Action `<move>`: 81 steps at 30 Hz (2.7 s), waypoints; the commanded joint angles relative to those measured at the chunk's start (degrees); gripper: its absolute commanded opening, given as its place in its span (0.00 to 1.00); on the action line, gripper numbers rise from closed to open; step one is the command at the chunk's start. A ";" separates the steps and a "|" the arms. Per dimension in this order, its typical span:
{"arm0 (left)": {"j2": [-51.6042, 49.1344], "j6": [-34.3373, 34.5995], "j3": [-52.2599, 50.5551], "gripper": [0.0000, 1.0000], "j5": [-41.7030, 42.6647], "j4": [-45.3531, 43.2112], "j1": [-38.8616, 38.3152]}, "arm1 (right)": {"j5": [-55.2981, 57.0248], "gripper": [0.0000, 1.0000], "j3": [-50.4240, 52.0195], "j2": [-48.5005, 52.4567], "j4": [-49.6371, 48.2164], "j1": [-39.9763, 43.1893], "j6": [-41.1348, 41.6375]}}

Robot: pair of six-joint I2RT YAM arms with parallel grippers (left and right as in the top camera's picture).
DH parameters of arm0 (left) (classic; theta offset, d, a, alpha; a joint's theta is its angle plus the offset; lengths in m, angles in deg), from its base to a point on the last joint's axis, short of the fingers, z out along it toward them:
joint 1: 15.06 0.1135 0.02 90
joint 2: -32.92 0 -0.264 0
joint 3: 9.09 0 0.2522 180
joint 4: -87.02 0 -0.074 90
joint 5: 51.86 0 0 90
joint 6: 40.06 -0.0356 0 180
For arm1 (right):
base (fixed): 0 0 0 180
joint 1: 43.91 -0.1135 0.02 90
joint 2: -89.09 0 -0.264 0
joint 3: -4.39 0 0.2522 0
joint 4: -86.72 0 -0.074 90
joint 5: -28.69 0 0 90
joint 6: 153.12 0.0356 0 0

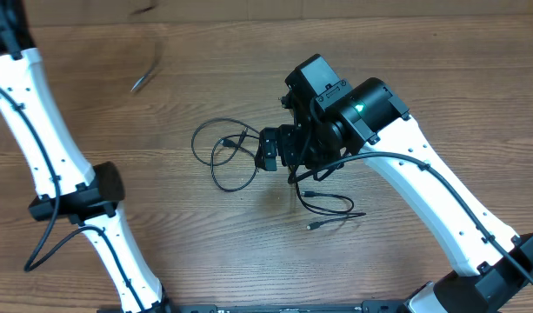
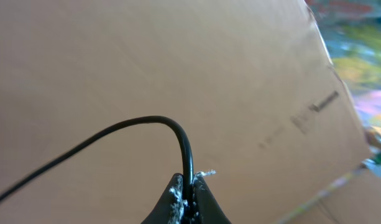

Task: Untangle cables

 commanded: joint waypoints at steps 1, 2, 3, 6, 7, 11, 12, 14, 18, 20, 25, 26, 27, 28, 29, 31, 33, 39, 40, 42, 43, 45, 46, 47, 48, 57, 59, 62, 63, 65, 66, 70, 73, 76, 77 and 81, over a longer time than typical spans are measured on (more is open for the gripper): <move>0.72 3.08 0.46 0.04 -1.16 2.03 -3.21 | 0.22 1.00 0.09 0.20 -0.11 -0.28 -0.46; 0.72 2.32 0.44 0.04 -2.69 3.50 -4.20 | 0.22 1.00 0.09 0.20 -0.11 -0.28 -0.46; 0.72 1.29 0.44 0.04 -4.39 5.01 -5.03 | 0.22 1.00 0.09 0.20 -0.11 -0.28 -0.46; 0.72 -3.85 0.24 0.04 -10.86 10.95 -7.10 | 0.22 1.00 0.09 0.20 -0.11 -0.28 -0.46; 0.72 -6.43 -0.20 0.04 -12.24 12.48 -7.61 | 0.24 1.00 0.09 0.20 -0.11 -0.28 -0.46; 0.63 -19.15 -5.01 0.04 -11.76 15.47 -8.39 | 0.39 1.00 0.09 0.20 -0.13 -0.28 -0.46; 0.63 -21.33 -6.69 0.04 -11.80 16.04 -8.37 | 0.39 1.00 0.09 0.20 -0.15 -0.28 -0.44; 0.63 -26.12 -11.15 0.04 -12.15 16.65 -8.17 | 0.39 1.00 0.09 0.20 -0.13 -0.28 -0.44; 0.63 -32.04 -19.39 0.04 -15.63 16.09 -6.51 | 0.37 1.00 0.09 0.20 -0.04 -0.28 -0.42; 0.63 -34.99 -22.64 0.04 -18.69 15.65 -5.42 | 0.37 1.00 0.09 0.20 0.37 -0.28 -0.42; 0.55 -42.23 -28.85 0.04 -22.45 13.11 -0.72 | 0.39 1.00 0.09 0.20 2.86 -0.28 -0.42; 0.48 -42.23 -29.99 0.04 -23.12 12.22 0.63 | 0.37 1.00 0.09 0.20 3.19 -0.28 -0.42; 0.48 -42.29 -31.28 0.04 -23.65 11.23 2.03 | 0.37 1.00 0.09 0.20 3.48 -0.28 -0.39; 0.48 -42.86 -32.46 0.04 -23.74 10.27 3.30 | 0.37 1.00 0.09 0.20 3.67 -0.28 -0.22; 0.48 -43.34 -33.92 0.04 -23.76 9.18 4.70 | 0.37 1.00 0.09 0.20 3.85 -0.28 -0.20; 0.48 -44.48 -37.38 0.04 -23.82 6.32 7.15 | 0.37 1.00 0.09 0.20 4.17 -0.28 -0.17; 0.48 -45.44 -39.91 0.04 -24.57 3.65 9.16 | 0.37 1.00 0.09 0.20 4.22 -0.28 -0.17; 0.48 -45.57 -43.17 0.09 -30.95 -1.33 14.64 | 0.35 1.00 0.09 0.20 4.28 -0.28 0.44; 0.48 -45.33 -43.17 0.34 -31.34 -1.33 15.37 | 0.37 1.00 0.09 0.20 4.26 -0.28 0.79; 0.48 -44.39 -43.15 1.00 -31.30 -1.36 16.70 | 0.37 1.00 0.09 0.20 4.02 -0.28 1.18; 0.48 -43.69 -43.15 1.00 -31.30 -1.33 17.27 | 0.37 1.00 0.09 0.20 3.89 -0.28 1.16; 0.48 -41.77 -43.15 1.00 -30.99 -0.92 18.08 | 0.37 1.00 0.09 0.22 3.61 -0.28 1.14; 0.48 -40.24 -43.15 1.00 -30.49 -0.35 18.40 | 0.37 1.00 0.09 0.22 3.52 -0.28 1.16; 0.48 -39.15 -43.15 1.00 -30.12 0.24 18.45 | 0.37 1.00 0.09 0.24 3.50 -0.28 1.14; 0.48 -38.58 -43.15 1.00 -29.64 1.18 18.43 | 0.37 1.00 0.09 0.28 3.52 -0.28 1.14; 0.48 -37.81 -43.74 1.00 -19.85 16.94 14.69 | 0.39 1.00 0.09 0.28 1.88 -0.28 1.07; 0.48 -37.81 -44.11 1.00 -19.89 20.09 13.16 | 0.39 1.00 0.09 0.28 1.60 -0.28 1.07; 0.48 -37.86 -45.37 0.91 -19.89 23.04 9.86 | 0.39 1.00 0.09 0.28 1.36 -0.28 1.07; 0.48 -37.86 -45.77 0.90 -19.96 23.50 8.79 | 0.39 1.00 0.09 0.28 1.38 -0.28 1.05; 0.48 -38.21 -46.73 0.93 -20.37 23.52 5.97 | 0.37 1.00 0.09 0.28 1.40 -0.28 0.81; 0.48 -39.19 -47.19 0.96 -20.92 23.04 4.72 | 0.37 1.00 0.09 0.28 1.40 -0.28 0.46; 0.48 -46.93 -49.09 1.00 -31.89 21.20 -0.70 | 0.37 1.00 0.09 0.28 1.64 -0.28 -0.44; 0.48 -49.77 -50.82 0.98 -44.15 18.75 -4.07 | 0.37 1.00 0.09 0.28 1.62 -0.28 -0.44; 0.48 -50.31 -53.05 1.00 -51.49 16.79 -6.45 | 0.39 1.00 0.09 0.28 1.44 -0.28 -0.44; 0.48 -50.31 -53.72 1.00 -52.43 16.02 -6.99 | 0.39 1.00 0.09 0.28 1.33 -0.28 -0.44; 0.48 -54.16 -57.24 0.98 -53.88 11.47 -8.52 | 0.39 1.00 0.09 0.33 1.14 -0.28 -0.46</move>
